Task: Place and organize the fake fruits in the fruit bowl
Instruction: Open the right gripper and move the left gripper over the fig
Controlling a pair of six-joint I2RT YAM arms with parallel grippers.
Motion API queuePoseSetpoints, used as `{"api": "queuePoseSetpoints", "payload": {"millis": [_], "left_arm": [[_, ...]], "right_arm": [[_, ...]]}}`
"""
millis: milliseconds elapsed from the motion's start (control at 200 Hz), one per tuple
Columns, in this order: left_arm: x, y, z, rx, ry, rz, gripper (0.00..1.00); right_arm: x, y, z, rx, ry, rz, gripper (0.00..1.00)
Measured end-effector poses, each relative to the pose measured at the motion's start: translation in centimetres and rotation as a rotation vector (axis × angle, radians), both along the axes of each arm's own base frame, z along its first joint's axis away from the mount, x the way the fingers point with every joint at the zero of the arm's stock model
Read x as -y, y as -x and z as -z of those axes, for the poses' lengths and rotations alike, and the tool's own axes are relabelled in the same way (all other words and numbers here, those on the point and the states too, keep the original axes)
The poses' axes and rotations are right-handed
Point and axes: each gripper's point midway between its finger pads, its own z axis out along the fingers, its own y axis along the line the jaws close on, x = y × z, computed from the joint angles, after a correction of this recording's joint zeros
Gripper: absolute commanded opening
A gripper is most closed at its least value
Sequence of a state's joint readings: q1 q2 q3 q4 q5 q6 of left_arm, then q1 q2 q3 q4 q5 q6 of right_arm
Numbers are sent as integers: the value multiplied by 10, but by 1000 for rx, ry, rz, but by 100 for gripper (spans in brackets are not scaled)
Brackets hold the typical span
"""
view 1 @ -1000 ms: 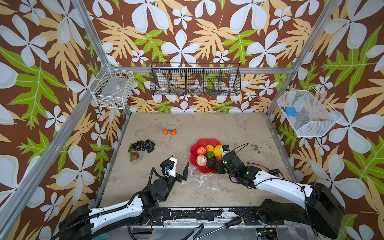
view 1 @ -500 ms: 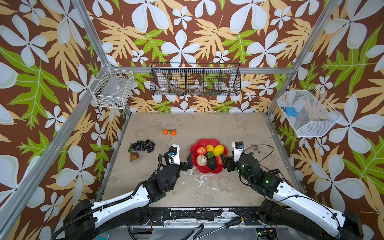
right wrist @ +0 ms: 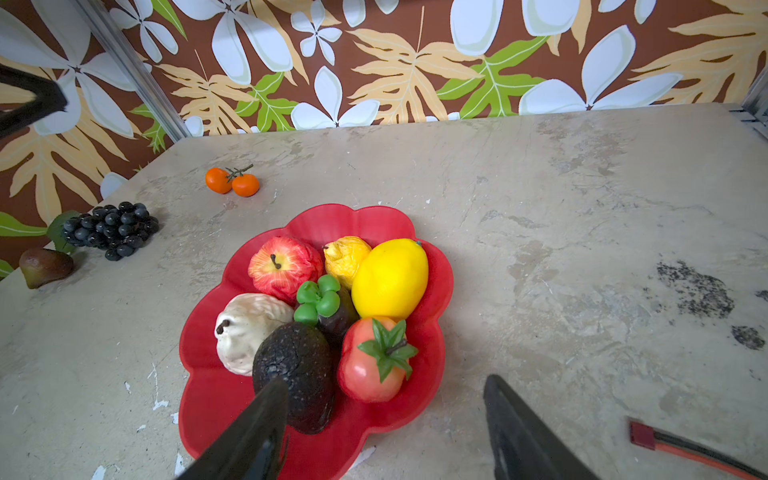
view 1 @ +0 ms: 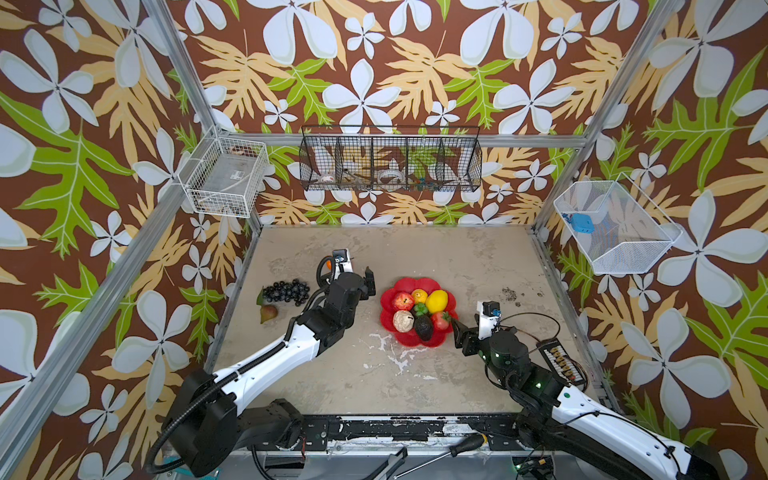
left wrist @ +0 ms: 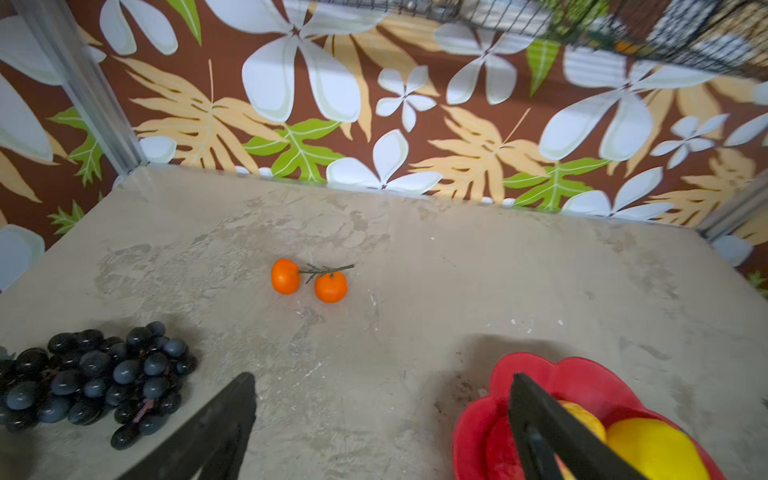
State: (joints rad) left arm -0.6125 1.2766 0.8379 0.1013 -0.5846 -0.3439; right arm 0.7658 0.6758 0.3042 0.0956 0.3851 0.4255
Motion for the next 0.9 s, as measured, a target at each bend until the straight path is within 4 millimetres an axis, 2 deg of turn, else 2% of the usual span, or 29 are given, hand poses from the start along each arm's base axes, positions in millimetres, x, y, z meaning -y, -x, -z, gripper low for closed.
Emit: {"api": "queuePoseSetpoints", "payload": {"millis": [150, 380, 450, 530, 701, 901], "left_arm": [[-14, -31, 19, -95, -11, -61, 94], [-80, -41, 47, -186, 23, -252, 96], [-108, -33, 53, -201, 48, -339, 98], [-140, -11, 64, -216, 60, -447, 100], [-188, 22, 87, -242, 110, -612, 100], [-224, 40, 119, -290, 130, -747, 98]], "right_arm": [[1, 1, -3, 20, -20, -1, 73], [3, 3, -10, 45, -45, -1, 74], [2, 3, -10, 45, -45, -1, 74], [2, 3, -11, 44, -48, 0, 74], [2, 3, -11, 38, -51, 2, 74], [3, 3, -11, 34, -48, 3, 74]]}}
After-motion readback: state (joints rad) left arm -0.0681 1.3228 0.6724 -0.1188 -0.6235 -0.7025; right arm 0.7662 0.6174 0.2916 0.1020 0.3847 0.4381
